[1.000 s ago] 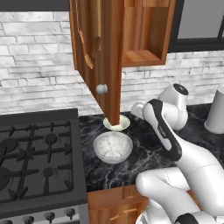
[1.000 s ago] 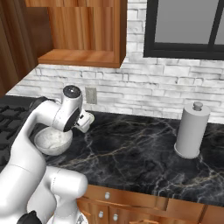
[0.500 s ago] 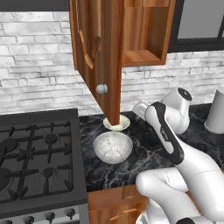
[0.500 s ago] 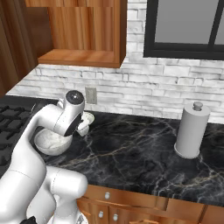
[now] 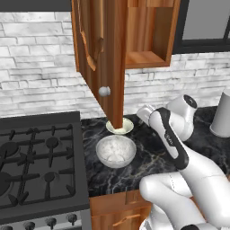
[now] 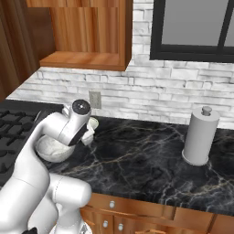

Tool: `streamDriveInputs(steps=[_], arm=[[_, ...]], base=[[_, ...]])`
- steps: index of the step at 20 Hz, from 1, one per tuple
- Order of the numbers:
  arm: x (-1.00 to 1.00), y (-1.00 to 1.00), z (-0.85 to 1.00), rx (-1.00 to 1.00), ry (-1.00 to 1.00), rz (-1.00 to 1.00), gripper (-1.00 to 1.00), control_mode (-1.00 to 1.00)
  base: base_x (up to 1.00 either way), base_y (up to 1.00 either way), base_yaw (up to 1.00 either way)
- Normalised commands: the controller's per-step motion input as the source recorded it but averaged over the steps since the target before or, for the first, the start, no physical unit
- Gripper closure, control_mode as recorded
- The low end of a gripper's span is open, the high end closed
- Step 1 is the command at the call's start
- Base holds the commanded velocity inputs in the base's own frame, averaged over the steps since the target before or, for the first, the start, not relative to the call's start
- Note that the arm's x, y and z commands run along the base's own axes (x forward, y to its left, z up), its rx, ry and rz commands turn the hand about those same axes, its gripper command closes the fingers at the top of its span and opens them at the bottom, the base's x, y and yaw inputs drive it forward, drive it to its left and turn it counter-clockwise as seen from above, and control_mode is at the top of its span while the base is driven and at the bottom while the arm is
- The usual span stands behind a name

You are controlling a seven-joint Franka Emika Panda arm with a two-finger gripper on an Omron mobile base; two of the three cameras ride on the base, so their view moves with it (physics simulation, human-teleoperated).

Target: Pick up the bowls on the counter and stack them on top of one another in the open cabinet. Place the smaller bowl on top of the larger bowl.

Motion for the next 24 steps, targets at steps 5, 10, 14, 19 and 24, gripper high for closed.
streamDriveInputs(steps=[5, 10, 14, 19, 24], arm=[[0.21, -0.07, -0.06, 0.03, 0.00, 0.00, -1.00, -1.00], [0.22, -0.06, -0.10, 0.01, 0.00, 0.00, -1.00, -1.00], [0.20, -0.01, -0.17, 0.00, 0.00, 0.00, -1.00, -1.00], [0.18, 0.00, -0.16, 0.00, 0.00, 0.00, -1.00, -1.00], [0.18, 0.00, -0.15, 0.00, 0.00, 0.00, -1.00, -1.00]], base=[[0.00, 0.00, 0.00], [0.00, 0.00, 0.00], [0.00, 0.00, 0.00], [0.00, 0.00, 0.00], [0.00, 0.00, 0.00]])
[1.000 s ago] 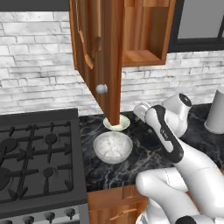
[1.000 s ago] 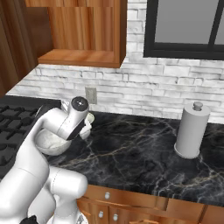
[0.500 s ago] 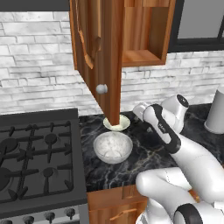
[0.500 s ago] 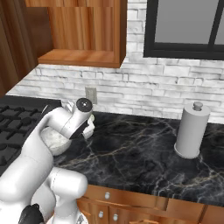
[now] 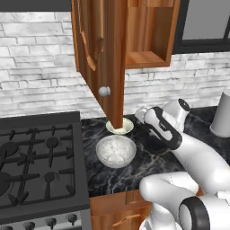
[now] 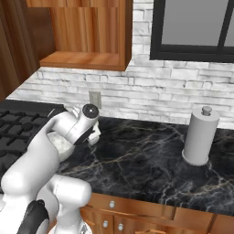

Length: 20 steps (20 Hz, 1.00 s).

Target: Pick up the bowls on the counter and stack them on top of one another in the open cabinet. Place the smaller bowl on top of the larger bowl.

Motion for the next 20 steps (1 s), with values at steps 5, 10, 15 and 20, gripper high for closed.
streamDriveInputs(steps=[5, 10, 15, 20], arm=[[0.20, 0.00, -0.17, 0.00, -0.01, 0.00, -1.00, -1.00], [0.18, 0.03, -0.17, 0.00, -0.02, 0.00, -1.00, -1.00], [0.17, 0.06, -0.13, 0.00, -0.01, 0.00, -1.00, -1.00], [0.17, 0.06, -0.14, 0.00, -0.01, 0.00, -1.00, -1.00]], base=[[0.00, 0.00, 0.00], [0.00, 0.00, 0.00], [0.00, 0.00, 0.00], [0.00, 0.00, 0.00]])
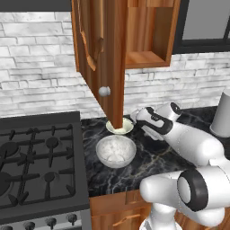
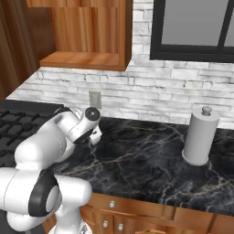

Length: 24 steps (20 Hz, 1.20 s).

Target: Pick up the bowls on the counter and stack them on top of one another in the open cabinet. Place the smaller bowl on top of the larger bowl.

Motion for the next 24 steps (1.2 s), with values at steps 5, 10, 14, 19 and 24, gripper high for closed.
streamDriveInputs(steps=[5, 10, 14, 19, 24], arm=[[0.17, 0.05, -0.14, 0.00, 0.00, 0.00, -1.00, -1.00], [0.15, 0.05, -0.13, 0.00, 0.00, 0.00, -1.00, -1.00], [0.15, 0.05, -0.13, 0.00, 0.00, 0.00, -1.00, -1.00], [0.15, 0.04, -0.14, 0.00, 0.00, 0.00, -1.00, -1.00], [0.16, 0.03, -0.14, 0.00, 0.00, 0.00, -1.00, -1.00]], base=[[0.00, 0.00, 0.00], [0.00, 0.00, 0.00], [0.00, 0.00, 0.00], [0.00, 0.00, 0.00], [0.00, 0.00, 0.00]])
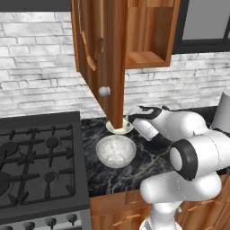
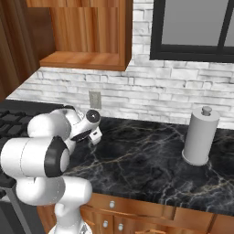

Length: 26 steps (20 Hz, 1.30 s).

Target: Pick up the bowls on the counter and stack them on top of one another in the open cabinet. Place the smaller bowl on top of the larger bowl.

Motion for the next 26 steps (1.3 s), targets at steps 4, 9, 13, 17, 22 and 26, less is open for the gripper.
streamDriveInputs(steps=[4, 9, 13, 17, 22, 26], arm=[[0.17, 0.03, -0.15, 0.00, -0.01, 0.00, -1.00, -1.00], [0.18, 0.03, -0.14, 0.00, -0.01, 0.00, -1.00, -1.00], [0.19, 0.02, -0.15, 0.00, -0.01, 0.00, -1.00, -1.00], [0.18, 0.02, -0.15, 0.00, -0.01, 0.00, -1.00, -1.00], [0.18, 0.03, -0.15, 0.00, -0.01, 0.00, -1.00, -1.00], [0.18, 0.03, -0.15, 0.00, -0.01, 0.00, -1.00, -1.00]], base=[[0.00, 0.00, 0.00], [0.00, 0.00, 0.00], [0.00, 0.00, 0.00], [0.00, 0.00, 0.00], [0.00, 0.00, 0.00], [0.00, 0.00, 0.00]])
